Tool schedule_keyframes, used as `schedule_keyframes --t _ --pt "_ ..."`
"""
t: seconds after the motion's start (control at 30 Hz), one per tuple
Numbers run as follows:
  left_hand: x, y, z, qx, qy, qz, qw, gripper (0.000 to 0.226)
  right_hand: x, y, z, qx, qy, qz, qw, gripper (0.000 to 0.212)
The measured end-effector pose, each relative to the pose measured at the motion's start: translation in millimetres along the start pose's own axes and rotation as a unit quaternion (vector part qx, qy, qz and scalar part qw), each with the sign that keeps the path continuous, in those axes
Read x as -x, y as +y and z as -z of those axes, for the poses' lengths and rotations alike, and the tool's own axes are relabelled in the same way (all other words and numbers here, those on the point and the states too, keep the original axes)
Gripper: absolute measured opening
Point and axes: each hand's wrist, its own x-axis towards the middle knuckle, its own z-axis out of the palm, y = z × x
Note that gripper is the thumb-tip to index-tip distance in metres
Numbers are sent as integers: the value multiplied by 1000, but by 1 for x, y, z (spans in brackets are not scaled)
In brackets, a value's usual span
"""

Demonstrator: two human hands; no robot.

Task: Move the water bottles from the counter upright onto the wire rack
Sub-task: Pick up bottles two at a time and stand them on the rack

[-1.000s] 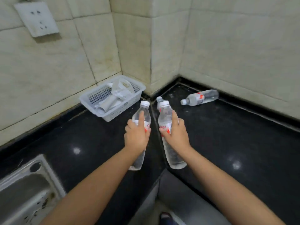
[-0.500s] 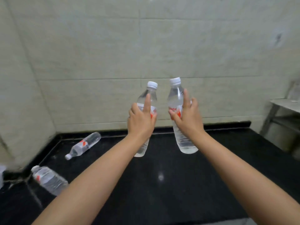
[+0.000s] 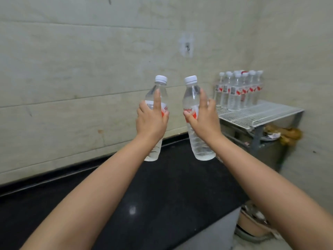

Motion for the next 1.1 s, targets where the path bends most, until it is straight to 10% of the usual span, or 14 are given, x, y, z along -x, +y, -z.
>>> schedule_keyframes --t 1.1 --pt "-278 330 -317 49 72 -27 996 66 -347 422 51 -57 63 29 996 80"
